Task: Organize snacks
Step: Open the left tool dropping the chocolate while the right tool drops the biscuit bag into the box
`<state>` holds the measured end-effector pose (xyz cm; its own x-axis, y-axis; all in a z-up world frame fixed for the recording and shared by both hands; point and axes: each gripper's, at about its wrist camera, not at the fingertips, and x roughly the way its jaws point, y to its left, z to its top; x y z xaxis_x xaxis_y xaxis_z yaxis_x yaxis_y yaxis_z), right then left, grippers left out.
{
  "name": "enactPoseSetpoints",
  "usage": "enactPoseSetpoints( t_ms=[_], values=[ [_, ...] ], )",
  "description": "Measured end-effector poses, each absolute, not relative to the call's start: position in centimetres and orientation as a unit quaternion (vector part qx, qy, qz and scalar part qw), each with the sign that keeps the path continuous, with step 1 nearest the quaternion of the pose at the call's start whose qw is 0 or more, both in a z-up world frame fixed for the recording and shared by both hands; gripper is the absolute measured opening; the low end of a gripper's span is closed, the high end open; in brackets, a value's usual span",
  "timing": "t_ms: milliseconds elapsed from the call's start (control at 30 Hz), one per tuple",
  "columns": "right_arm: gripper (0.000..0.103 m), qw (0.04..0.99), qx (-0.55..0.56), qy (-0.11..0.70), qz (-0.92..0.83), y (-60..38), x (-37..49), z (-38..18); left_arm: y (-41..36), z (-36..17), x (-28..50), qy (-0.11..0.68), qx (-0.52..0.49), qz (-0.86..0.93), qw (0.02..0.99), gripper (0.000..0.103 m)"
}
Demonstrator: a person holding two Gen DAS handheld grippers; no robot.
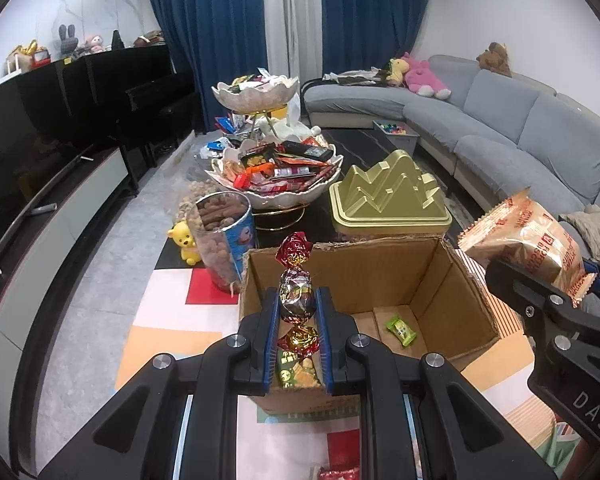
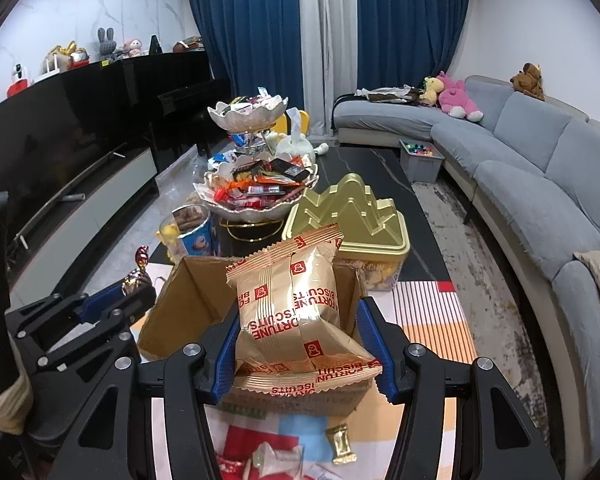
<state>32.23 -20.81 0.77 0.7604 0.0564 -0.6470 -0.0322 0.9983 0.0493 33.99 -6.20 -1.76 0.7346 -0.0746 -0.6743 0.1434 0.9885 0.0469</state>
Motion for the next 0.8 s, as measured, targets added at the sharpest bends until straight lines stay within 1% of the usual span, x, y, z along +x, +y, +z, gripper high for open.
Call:
enactPoseSetpoints(
  t_ms=[400, 667, 700, 733, 767, 800],
  values=[
    [0.056, 0.924, 0.024, 0.380, 0.027, -21.2, 35.3, -1.8, -6.5, -4.3, 36.8, 0.384, 0.052, -0.066, 0.920, 0.019],
    [0.058, 0.921, 0.022, 0.387, 0.040, -21.1, 36.2, -2.2, -6.8, -5.2, 37.5, 0.396, 0.052, -0.076, 0.914, 0.021],
    [0.059, 0.920, 0.020, 0.389, 0.043, -21.1, 36.3, -2.2, -6.8, -5.2, 37.5, 0.395, 0.053, -0.076, 0.914, 0.026],
    [0.060, 0.920, 0.018, 0.389, 0.042, -21.0, 36.3, -2.2, -6.8, -5.1, 37.5, 0.395, 0.053, -0.075, 0.914, 0.038],
    [0.065, 0.921, 0.017, 0.388, 0.041, -21.0, 36.4, -2.1, -6.7, -5.0, 37.4, 0.394, 0.052, -0.071, 0.915, 0.045],
    [0.070, 0.921, 0.017, 0.386, 0.040, -21.1, 36.3, -2.0, -6.6, -4.9, 37.4, 0.392, 0.050, -0.069, 0.916, 0.056]
  ],
)
